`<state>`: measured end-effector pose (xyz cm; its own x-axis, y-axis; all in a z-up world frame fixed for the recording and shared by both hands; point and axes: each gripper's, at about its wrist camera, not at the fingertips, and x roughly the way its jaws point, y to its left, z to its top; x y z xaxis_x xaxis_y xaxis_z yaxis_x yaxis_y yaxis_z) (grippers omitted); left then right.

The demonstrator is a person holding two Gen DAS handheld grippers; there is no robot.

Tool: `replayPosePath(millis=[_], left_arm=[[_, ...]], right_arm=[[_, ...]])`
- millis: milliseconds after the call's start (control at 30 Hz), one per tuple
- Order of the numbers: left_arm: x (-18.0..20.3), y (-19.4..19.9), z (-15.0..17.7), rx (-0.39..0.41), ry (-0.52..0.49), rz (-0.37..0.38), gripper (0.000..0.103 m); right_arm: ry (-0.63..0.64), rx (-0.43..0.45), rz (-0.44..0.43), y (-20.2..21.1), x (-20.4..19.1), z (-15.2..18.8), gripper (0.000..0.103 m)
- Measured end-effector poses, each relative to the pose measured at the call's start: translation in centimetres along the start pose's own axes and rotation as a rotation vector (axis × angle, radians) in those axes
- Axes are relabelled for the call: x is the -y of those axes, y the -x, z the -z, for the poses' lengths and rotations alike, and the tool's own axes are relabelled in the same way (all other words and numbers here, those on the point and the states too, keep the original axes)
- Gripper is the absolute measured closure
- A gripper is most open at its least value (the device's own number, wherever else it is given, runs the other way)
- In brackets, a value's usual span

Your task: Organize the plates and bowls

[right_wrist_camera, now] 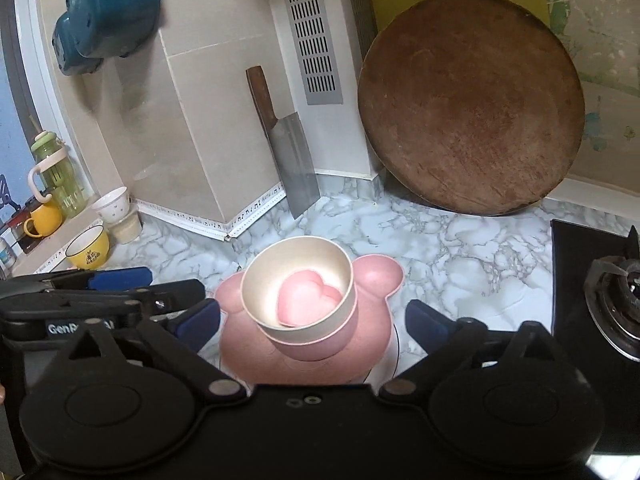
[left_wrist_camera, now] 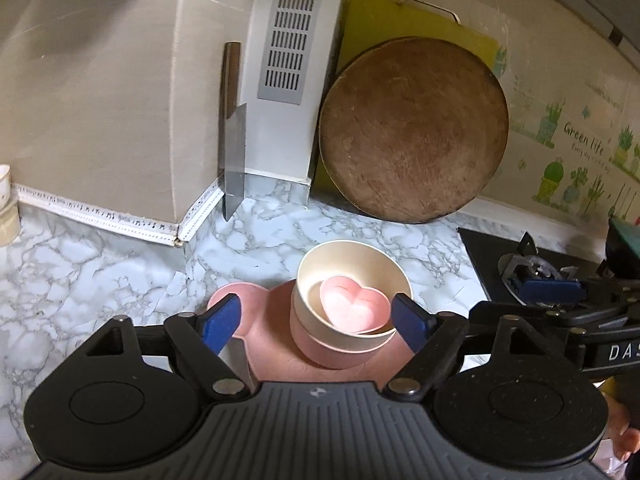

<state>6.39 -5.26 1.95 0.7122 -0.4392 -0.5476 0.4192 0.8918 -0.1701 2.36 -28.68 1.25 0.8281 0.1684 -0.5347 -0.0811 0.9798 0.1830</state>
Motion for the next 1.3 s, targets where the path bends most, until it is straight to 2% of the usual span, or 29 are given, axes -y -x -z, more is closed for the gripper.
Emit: replayPosePath(millis=[33, 67, 167, 433, 633, 967, 1300], left_arm=[[-0.3, 0.2, 0.1, 0.000, 0.005, 0.002, 0.004], [-0.7, 0.5, 0.3, 0.007, 0.012, 0.007, 0.000], [-1.5, 1.2, 0.5, 0.023, 0.024, 0.011, 0.000], [-2.3, 2.1, 1.3, 0.038, 0.005, -0.047, 0.000], [-2.7, 2.6, 1.7, 0.056, 0.003, -0.064, 0.000], [-2.3, 3.7, 2.5, 0.066, -0.011, -0.120, 0.000], [-2.0, 4.2, 2.8, 0.059, -0.011, -0.119, 0.000]], right_arm=[[0.000, 0.004, 0.005, 0.1, -0.3, 0.2, 0.002], [0.003, 0.006, 0.011, 0.3, -0.5, 0.3, 0.001], [0.007, 0.017, 0.025, 0.6, -1.3, 0.7, 0.001], [0.001, 0.036, 0.054, 1.0, -2.6, 1.2, 0.000], [0.007, 0.030, 0.060, 0.8, -3.5, 1.5, 0.000], [0.018, 0.011, 0.039, 0.8, -4.5, 2.0, 0.000], [0.028, 0.011, 0.031, 1.6, -4.8, 2.1, 0.000]])
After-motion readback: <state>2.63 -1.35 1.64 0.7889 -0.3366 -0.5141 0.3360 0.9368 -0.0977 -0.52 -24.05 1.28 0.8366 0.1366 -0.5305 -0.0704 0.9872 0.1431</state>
